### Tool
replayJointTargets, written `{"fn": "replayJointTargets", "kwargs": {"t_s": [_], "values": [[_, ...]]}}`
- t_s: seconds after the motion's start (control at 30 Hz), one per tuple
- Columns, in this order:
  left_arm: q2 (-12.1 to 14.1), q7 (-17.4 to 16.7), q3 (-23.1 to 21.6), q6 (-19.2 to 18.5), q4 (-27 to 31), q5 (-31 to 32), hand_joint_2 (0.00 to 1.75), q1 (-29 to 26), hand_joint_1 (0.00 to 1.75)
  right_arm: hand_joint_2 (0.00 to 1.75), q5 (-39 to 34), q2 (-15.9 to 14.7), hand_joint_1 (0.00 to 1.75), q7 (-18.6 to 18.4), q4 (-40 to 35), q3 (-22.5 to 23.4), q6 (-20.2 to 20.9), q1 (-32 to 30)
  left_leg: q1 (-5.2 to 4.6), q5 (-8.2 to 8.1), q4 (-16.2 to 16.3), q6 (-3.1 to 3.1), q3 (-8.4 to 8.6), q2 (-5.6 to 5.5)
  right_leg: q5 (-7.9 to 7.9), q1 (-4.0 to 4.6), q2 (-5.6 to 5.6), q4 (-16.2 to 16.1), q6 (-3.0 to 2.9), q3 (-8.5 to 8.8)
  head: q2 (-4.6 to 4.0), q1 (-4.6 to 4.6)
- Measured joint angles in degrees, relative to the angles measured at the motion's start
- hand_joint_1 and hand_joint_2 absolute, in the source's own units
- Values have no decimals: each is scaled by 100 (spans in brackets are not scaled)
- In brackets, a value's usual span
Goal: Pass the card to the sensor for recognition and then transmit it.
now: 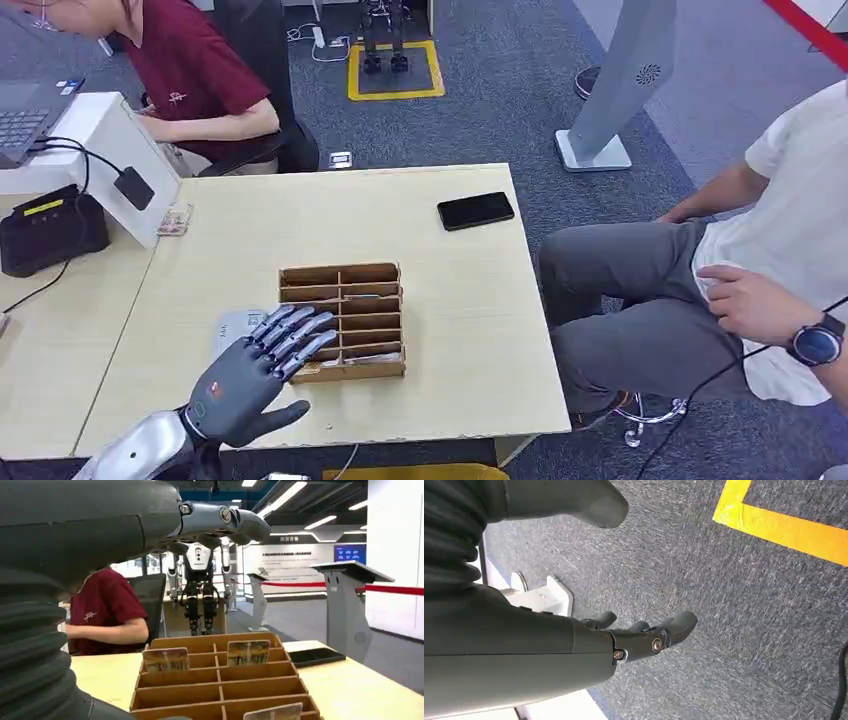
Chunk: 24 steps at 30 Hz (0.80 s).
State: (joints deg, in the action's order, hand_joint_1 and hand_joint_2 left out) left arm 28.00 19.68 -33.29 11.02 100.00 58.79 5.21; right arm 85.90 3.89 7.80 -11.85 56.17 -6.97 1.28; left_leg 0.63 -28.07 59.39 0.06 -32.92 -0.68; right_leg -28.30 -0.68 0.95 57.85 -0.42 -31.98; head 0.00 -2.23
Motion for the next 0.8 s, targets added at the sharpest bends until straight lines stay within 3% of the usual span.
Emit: {"fn": "replayJointTargets", "kwargs": {"t_s": [0.1, 0.27, 0.8], "values": [[9, -239, -13, 78, -201, 437, 175, 6, 0, 175, 4, 0, 0, -26, 0, 0, 2, 2, 0, 0, 0, 0, 1, 1, 1, 0, 1, 0, -2, 0, 0, -2], [7, -350, -20, 240, -537, 684, 175, 5, 0, 175, 9, 0, 0, -26, 0, 0, 0, 3, 1, 0, 0, -1, 1, 1, 1, 1, 1, 0, -2, -1, 0, 0], [-39, -449, -22, 273, -949, 774, 175, 10, 0, 175, 13, 0, 0, -9, 0, 0, -15, 4, 0, 0, 0, 0, 0, 0, 1, 0, 0, 0, -1, 0, 0, -2]]}}
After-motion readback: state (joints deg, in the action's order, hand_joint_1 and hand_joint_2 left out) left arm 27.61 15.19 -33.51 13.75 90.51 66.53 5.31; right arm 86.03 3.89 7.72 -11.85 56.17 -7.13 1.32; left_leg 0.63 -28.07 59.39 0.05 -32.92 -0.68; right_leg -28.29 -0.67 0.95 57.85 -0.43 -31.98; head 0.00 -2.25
